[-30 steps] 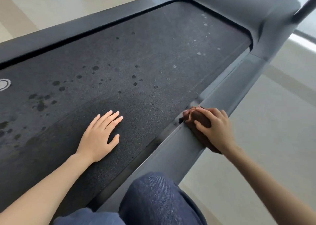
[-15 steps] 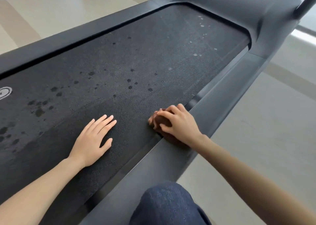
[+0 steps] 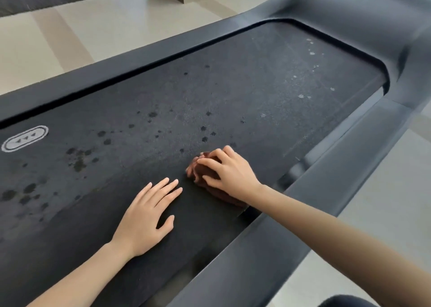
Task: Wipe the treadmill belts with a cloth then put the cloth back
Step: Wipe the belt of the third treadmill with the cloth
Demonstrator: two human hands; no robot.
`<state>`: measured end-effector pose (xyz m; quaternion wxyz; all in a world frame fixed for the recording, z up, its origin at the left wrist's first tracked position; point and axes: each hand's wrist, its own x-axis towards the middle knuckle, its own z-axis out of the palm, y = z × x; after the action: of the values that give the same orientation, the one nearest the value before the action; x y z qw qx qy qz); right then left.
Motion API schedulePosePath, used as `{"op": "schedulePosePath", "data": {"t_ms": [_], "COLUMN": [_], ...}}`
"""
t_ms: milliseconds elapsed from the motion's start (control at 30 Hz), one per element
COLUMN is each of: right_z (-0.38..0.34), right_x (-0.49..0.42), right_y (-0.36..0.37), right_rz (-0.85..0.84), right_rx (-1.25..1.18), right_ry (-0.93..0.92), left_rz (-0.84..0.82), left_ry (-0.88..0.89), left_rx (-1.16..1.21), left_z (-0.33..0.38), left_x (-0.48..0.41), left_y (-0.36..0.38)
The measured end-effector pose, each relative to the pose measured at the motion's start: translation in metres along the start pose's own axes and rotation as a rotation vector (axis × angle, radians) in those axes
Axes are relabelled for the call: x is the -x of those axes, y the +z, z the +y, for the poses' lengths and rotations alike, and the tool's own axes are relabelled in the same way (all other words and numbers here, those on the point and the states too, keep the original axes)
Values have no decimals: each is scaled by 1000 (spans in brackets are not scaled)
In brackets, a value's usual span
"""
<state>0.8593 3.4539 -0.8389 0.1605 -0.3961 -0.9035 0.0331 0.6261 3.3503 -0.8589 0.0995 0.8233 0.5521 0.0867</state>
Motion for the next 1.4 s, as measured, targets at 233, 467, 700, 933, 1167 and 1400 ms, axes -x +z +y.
{"op": "schedulePosePath", "data": {"t_ms": [233,467,700,933,1167,1400], "right_z": [125,50,0,99,-15,38], "right_x": [-12,-27,-40,-61,-72,-68], "right_y": [-24,-6,8,-2,23,9], "right_rz": [90,64,-54,29,-2,-46], "right_rx": [161,113,41,106,-21,21], "right_ry": [661,489,-111,611,139,110], "left_rz": [12,-13,-56,-51,-134,-191], "left_ry": [1,3,-12,-13,-35,-51], "left_rx": [10,-10,-18,23,-42,-59], "left_z": [-4,-5,-3,-5,-2,-2], "left_x": [1,1,-1,-2,-5,-3], "left_y": [3,4,-1,2,-4,-5]}}
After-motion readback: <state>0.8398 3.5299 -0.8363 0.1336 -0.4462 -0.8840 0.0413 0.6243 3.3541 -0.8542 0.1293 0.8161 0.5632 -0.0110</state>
